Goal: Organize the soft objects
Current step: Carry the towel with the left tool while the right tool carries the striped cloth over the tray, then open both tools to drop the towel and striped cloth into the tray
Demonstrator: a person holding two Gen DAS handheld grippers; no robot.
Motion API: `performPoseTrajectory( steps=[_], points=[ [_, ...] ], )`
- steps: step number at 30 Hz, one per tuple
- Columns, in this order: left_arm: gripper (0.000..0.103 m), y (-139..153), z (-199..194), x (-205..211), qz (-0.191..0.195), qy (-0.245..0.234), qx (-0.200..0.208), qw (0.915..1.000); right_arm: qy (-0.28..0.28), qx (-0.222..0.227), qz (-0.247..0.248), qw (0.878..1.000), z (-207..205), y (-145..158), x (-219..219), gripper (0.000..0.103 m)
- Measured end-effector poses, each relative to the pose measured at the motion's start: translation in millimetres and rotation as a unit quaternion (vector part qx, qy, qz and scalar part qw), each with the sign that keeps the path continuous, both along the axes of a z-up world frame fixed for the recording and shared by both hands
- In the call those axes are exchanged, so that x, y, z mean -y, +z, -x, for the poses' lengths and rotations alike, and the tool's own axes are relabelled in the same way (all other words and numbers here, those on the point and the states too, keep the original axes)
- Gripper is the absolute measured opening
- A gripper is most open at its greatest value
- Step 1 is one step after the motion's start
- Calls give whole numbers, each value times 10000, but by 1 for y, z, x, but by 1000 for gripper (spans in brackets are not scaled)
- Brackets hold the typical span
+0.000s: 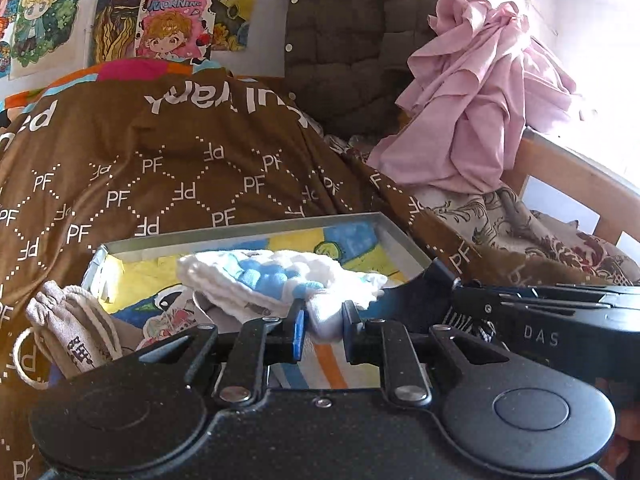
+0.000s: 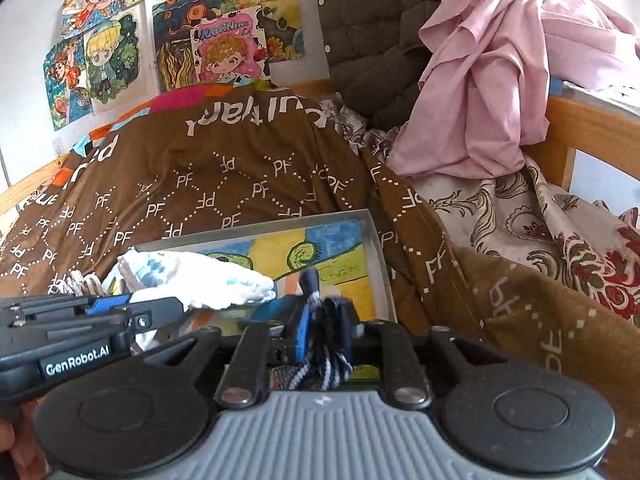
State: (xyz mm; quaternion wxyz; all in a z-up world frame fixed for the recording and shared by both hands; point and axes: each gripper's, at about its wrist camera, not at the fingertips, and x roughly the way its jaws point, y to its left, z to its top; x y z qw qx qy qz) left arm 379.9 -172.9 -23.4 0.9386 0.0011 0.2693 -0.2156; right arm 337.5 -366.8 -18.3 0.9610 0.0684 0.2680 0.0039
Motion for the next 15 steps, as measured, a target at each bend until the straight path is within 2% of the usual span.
performPoseTrajectory(
  steps=[2,3,5,6,8,11,15],
  points=[
    [23,1,1,-1,43,36,-45,10000,-17,1,-6,10000,0,1,1,35],
    [26,2,2,-2,80,57,-74,9999,-36,11,2,10000,0,1,1,37],
    [39,4,4,-3,108,83,-146,9998,-41,19,3,10000,2,2,0,43],
    [42,5,6,-4,121,94,-139,9998,-39,26,7,10000,4,3,0,45],
    [51,10,13,-7,102,130,-49,9999,-56,57,16,10000,8,5,-1,53],
    [61,19,24,-11,108,166,93,9998,-53,123,-8,9999,15,9,-2,59],
    [70,34,41,-19,120,292,317,9990,-65,335,-39,9994,31,21,-4,70]
  ],
)
